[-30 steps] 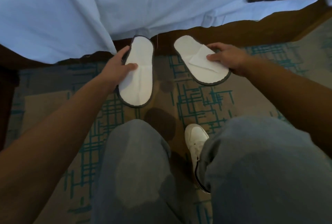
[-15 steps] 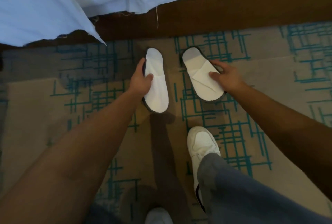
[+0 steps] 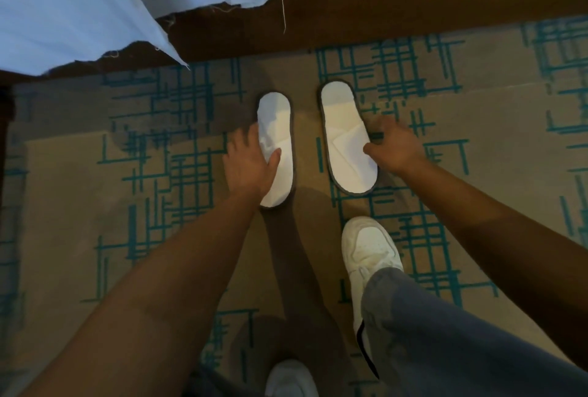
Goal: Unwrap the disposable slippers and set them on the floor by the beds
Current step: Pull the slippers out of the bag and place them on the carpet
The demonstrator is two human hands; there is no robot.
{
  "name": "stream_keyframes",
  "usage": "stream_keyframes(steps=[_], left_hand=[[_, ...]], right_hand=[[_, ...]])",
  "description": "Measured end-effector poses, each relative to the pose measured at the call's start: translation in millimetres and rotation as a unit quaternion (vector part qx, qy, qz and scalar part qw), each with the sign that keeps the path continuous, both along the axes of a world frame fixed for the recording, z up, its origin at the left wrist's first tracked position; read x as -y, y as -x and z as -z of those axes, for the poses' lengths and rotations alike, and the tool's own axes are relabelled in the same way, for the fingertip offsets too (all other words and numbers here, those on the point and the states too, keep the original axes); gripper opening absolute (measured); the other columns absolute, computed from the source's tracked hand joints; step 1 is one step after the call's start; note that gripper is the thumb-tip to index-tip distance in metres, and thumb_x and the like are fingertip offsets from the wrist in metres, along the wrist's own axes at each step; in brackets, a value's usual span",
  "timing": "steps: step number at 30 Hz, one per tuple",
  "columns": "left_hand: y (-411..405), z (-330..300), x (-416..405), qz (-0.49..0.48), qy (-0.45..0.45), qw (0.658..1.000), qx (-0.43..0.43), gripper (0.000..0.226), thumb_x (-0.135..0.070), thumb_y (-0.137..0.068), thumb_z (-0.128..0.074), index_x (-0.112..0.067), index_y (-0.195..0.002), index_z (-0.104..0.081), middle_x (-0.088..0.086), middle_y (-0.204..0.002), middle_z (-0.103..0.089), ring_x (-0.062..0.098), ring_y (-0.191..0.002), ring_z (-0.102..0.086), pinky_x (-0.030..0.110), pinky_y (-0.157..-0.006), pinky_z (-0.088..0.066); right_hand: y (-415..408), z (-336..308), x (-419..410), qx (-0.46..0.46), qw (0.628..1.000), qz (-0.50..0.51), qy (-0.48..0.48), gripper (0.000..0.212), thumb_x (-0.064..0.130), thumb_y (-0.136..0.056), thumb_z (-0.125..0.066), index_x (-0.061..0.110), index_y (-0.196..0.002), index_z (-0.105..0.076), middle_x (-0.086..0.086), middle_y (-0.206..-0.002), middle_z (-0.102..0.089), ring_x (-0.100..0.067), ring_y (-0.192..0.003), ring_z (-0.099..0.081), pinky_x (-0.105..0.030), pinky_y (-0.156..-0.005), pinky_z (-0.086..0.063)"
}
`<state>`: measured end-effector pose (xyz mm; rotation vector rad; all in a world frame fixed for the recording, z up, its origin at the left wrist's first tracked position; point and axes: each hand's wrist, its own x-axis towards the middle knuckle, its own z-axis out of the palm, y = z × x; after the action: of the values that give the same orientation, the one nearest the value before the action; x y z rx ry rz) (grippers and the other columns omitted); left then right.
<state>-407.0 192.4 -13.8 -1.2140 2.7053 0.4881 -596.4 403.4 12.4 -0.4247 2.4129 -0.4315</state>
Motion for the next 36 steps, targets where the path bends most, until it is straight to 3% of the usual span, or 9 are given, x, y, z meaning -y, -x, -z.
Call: stream_keyframes(steps=[3,5,10,18,27,36], left_hand=[[-12.5,5.6,-14.1,0.054,-0.005,0.996,0.064,0.075,-0.063,-0.093,-0.05,-0.028,-0.153,-0.024,0.015,-0.157,-0.031,0.038,-0.139,-0.037,0.054,-0.11,-0.037],[-19.2,10.9,-17.0,0.056,-0.003,0.994,0.092,0.067,-0.06,-0.095,-0.049,-0.029,-0.15,-0.03,0.016,-0.156,-0.032,0.039,-0.138,-0.038,0.053,-0.109,-0.039],[-21.2,16.6,-3.5,-0.02,-0.017,0.995,0.096,0.068,-0.056,-0.095,-0.052,-0.026,-0.152,-0.03,0.018,-0.151,-0.038,0.038,-0.134,-0.042,0.05,-0.106,-0.043],[-10.9,19.6,-8.2,-0.094,-0.088,0.99,0.05,0.084,-0.056,-0.084,-0.07,-0.024,-0.151,-0.03,0.018,-0.142,-0.043,0.038,-0.129,-0.049,0.048,-0.1,-0.049],[1.0,16.6,-22.9,-0.041,-0.136,0.99,0.023,0.086,-0.05,-0.085,-0.072,-0.023,-0.153,-0.026,0.015,-0.147,-0.038,0.036,-0.128,-0.05,0.046,-0.097,-0.05],[4.2,19.4,-23.3,0.015,-0.103,0.995,0.013,0.079,-0.044,-0.088,-0.071,-0.022,-0.153,-0.03,0.012,-0.143,-0.041,0.032,-0.127,-0.049,0.044,-0.099,-0.048]], right_hand=[[-8.6,5.9,1.3,-0.068,0.993,-0.093,0.022,0.075,0.043,-0.083,-0.066,0.023,-0.151,-0.039,-0.016,-0.151,-0.041,-0.038,-0.136,-0.042,-0.044,-0.11,-0.037],[-16.0,14.5,3.4,-0.065,0.987,-0.145,-0.007,0.077,0.047,-0.086,-0.066,0.028,-0.153,-0.033,-0.014,-0.159,-0.03,-0.038,-0.142,-0.033,-0.045,-0.113,-0.034],[-29.4,31.5,-1.6,-0.076,0.97,-0.212,-0.092,0.078,0.057,-0.087,-0.061,0.038,-0.154,-0.025,-0.005,-0.165,-0.012,-0.035,-0.147,-0.02,-0.052,-0.115,-0.031],[-39.0,27.4,0.4,-0.155,0.964,-0.162,-0.145,0.079,0.063,-0.079,-0.066,0.034,-0.146,-0.037,-0.013,-0.142,-0.045,-0.038,-0.128,-0.043,-0.05,-0.103,-0.036],[-42.4,27.6,-0.3,-0.099,0.985,-0.105,-0.096,0.084,0.055,-0.077,-0.074,0.025,-0.147,-0.039,-0.013,-0.143,-0.041,-0.037,-0.128,-0.044,-0.048,-0.099,-0.045],[-58.9,27.3,-5.1,-0.097,0.984,-0.126,-0.079,0.08,0.052,-0.08,-0.073,0.026,-0.148,-0.041,-0.01,-0.148,-0.039,-0.033,-0.134,-0.038,-0.045,-0.101,-0.045]])
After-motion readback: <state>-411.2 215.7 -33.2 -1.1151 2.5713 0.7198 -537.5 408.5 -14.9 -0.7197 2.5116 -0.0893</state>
